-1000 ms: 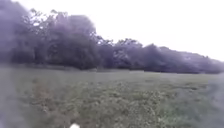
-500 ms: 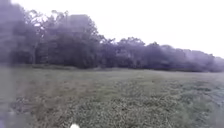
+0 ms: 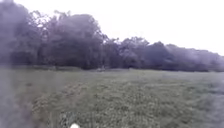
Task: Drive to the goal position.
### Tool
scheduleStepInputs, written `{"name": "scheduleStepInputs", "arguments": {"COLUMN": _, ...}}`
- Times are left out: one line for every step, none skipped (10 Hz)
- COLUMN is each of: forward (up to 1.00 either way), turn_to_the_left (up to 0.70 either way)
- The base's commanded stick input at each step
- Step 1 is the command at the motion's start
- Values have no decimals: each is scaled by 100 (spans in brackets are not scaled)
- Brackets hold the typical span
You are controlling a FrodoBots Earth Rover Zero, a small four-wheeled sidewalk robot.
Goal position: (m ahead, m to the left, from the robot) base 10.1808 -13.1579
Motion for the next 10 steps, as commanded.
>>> {"name": "scheduleStepInputs", "arguments": {"forward": 70, "turn_to_the_left": -35}}
{"name": "scheduleStepInputs", "arguments": {"forward": 70, "turn_to_the_left": -35}}
{"name": "scheduleStepInputs", "arguments": {"forward": 70, "turn_to_the_left": -35}}
{"name": "scheduleStepInputs", "arguments": {"forward": 70, "turn_to_the_left": -35}}
{"name": "scheduleStepInputs", "arguments": {"forward": 70, "turn_to_the_left": -35}}
{"name": "scheduleStepInputs", "arguments": {"forward": 70, "turn_to_the_left": -35}}
{"name": "scheduleStepInputs", "arguments": {"forward": 70, "turn_to_the_left": -35}}
{"name": "scheduleStepInputs", "arguments": {"forward": 70, "turn_to_the_left": -35}}
{"name": "scheduleStepInputs", "arguments": {"forward": 70, "turn_to_the_left": -35}}
{"name": "scheduleStepInputs", "arguments": {"forward": 70, "turn_to_the_left": -35}}
